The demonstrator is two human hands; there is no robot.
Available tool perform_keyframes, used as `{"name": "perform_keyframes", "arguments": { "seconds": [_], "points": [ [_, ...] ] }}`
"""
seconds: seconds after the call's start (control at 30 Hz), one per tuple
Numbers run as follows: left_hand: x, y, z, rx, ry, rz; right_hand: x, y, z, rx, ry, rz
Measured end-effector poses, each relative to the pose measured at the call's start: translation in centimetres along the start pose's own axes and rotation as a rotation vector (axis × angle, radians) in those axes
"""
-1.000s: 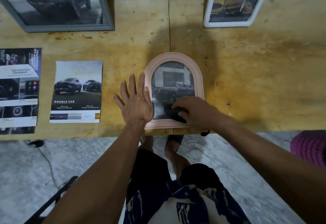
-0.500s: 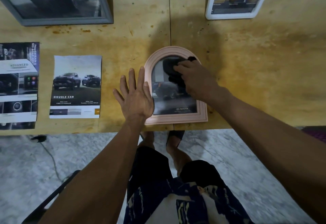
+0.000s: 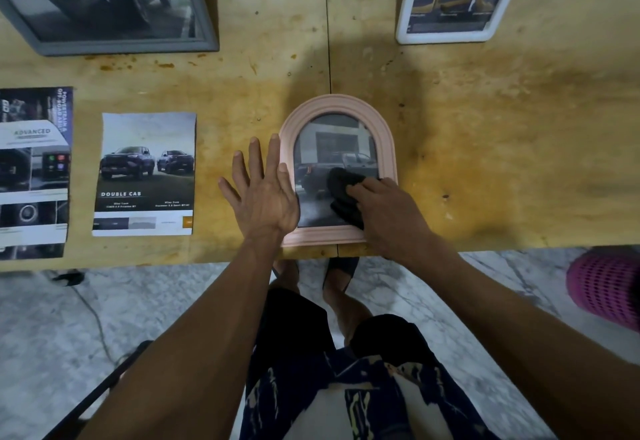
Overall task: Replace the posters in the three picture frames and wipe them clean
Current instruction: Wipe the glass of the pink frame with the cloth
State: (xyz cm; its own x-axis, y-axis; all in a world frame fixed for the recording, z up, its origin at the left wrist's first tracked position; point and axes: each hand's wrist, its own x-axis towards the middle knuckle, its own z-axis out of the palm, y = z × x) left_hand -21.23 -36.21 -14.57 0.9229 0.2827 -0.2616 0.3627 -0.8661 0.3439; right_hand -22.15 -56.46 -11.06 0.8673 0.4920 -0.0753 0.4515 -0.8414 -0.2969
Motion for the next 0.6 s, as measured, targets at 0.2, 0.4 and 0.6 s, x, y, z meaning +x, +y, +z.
{"name": "perform_keyframes", "arguments": {
  "seconds": [0.2, 0.4, 0.6],
  "points": [
    [0.0, 0.2, 0.0, 0.007, 0.006, 0.000, -1.4, -2.1, 1.1, 0.169, 0.008, 0.183],
    [0.0, 0.1, 0.0, 0.023, -0.006, -0.003, 0.0, -4.6, 1.5, 0.258, -0.081, 0.145],
    [0.2, -0.1, -0.5, 0.023, -0.056, 0.020, 2.8, -4.6, -0.3, 0.618, -0.203, 0.296]
  ]
}}
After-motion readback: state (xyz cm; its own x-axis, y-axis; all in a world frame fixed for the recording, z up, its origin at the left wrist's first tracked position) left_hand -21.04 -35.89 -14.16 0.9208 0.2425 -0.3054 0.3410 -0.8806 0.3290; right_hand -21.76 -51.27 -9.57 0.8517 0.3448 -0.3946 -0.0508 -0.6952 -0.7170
